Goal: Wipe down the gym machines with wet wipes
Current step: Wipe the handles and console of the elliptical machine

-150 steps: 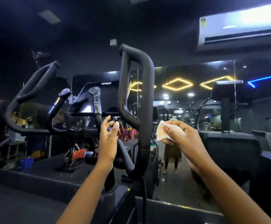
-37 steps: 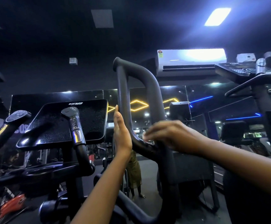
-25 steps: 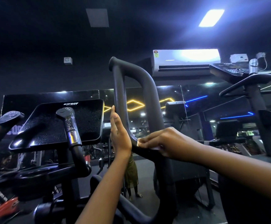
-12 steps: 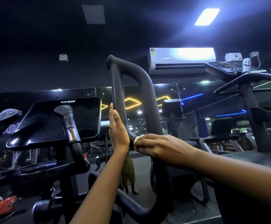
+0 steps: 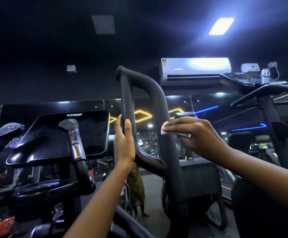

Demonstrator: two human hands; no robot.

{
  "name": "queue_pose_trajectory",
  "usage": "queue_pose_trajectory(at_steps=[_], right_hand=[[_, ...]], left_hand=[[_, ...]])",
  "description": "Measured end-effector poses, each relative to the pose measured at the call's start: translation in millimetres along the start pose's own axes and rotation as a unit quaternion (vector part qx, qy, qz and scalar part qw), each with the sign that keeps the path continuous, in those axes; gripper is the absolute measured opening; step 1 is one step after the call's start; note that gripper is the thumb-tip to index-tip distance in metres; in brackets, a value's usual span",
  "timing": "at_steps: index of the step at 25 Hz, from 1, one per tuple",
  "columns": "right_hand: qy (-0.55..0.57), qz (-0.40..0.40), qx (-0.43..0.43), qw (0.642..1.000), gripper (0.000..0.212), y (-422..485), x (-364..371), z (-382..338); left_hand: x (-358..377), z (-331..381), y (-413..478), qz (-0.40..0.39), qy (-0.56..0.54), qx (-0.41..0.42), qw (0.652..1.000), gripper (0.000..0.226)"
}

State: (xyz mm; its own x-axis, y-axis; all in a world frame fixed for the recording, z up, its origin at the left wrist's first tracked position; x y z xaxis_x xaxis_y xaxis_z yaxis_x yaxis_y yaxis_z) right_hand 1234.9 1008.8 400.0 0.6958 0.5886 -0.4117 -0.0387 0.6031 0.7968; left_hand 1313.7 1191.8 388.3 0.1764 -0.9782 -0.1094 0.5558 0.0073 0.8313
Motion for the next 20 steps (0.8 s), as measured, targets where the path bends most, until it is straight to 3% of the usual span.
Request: queue_pose_trajectory(at_steps=[6,9,13,16,20], right_hand=[[-0.033,0.046,-0.016,0.998,0.025,99,-17,41],[-0.037,0.026,-0.024,0.999,0.022,155,-18,56],[-0.135,-0.030,-0.066,0.988,0.026,212,4,57],[-0.149,-0.075,-0.078,0.983,0.036,219,23,69],[-0.134,-0.031,-0.072,0.988,0.043,191,18,91]], left_hand=[[-8,16,68,-0.040,0.081,-0.012,0.996,0.067],[-3,18,70,-0.021,0.115,-0.003,0.993,0.067],[-4,10,74,0.003,0.143,-0.003,0.990,0.066],[-5,8,75,-0.003,0.132,0.006,0.991,0.066],[-5,9,75,-0.011,0.126,0.013,0.992,0.067]])
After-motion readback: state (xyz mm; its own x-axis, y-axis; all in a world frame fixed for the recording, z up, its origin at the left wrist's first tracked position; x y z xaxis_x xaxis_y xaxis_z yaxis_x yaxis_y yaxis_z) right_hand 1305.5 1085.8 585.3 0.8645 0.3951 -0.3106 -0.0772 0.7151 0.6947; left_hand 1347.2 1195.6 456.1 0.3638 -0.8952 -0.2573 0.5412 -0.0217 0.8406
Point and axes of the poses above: each hand's wrist, its own y-axis towards the middle knuckle, its own x-axis out of the palm, z = x × y, the point moved 7 cm from there along y, towards the middle knuckle, and after that the axes turned 15 degrees about -z, right-handed, at the moved point
